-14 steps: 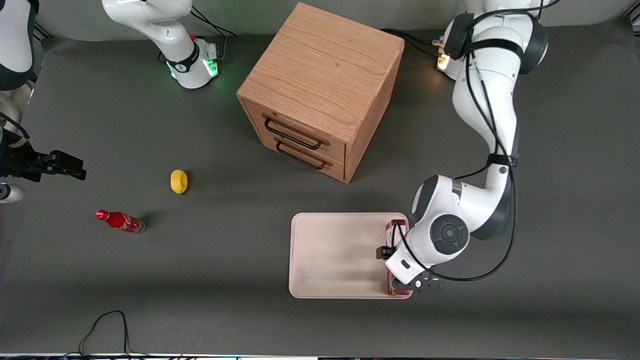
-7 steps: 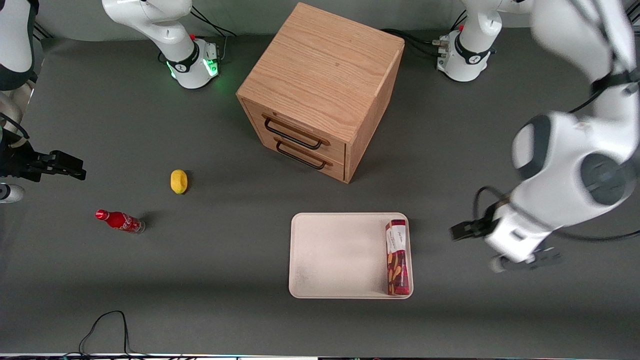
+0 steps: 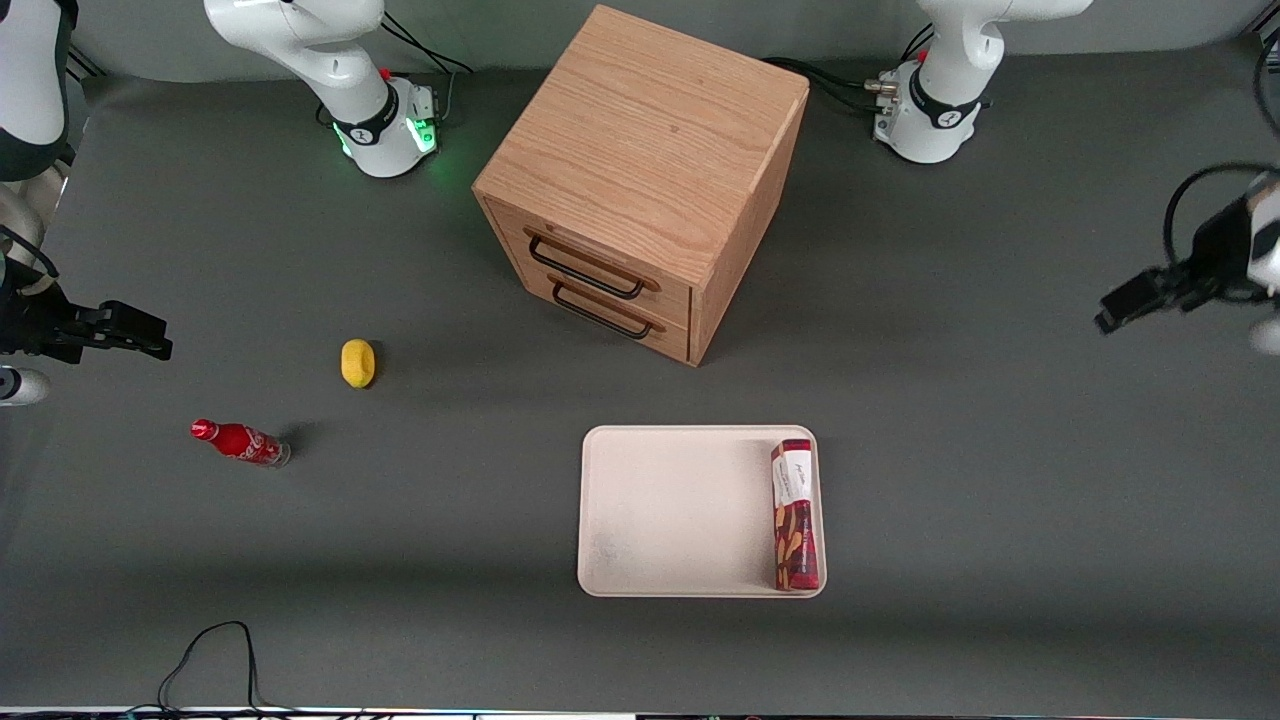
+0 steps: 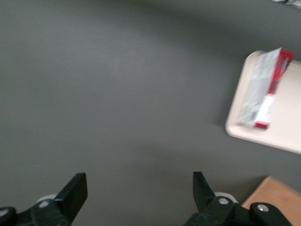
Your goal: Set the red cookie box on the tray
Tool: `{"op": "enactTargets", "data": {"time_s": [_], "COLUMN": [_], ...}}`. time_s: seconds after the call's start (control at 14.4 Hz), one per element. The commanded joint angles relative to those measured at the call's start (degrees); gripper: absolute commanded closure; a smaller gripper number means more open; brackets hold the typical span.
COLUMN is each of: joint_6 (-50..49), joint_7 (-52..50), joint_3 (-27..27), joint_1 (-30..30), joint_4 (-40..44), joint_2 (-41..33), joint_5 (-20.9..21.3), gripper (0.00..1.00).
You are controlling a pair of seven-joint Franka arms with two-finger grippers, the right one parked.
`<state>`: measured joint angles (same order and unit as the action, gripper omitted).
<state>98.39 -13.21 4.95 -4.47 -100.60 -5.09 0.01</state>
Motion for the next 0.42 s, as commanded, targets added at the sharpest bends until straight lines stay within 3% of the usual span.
{"op": "enactTargets", "data": {"time_s": [0.0,0.35], "joint_6": [-4.05,-6.72], "joint_7": [4.75,9.34], "joint_3": [-1.69,-2.13], "joint_1": [2.27,2.54], "joint_4": [-4.69,-4.78], "joint_2": [-6.06,-6.33], "joint_5": [2.01,1.92], "gripper": [0.00,0.00]}}
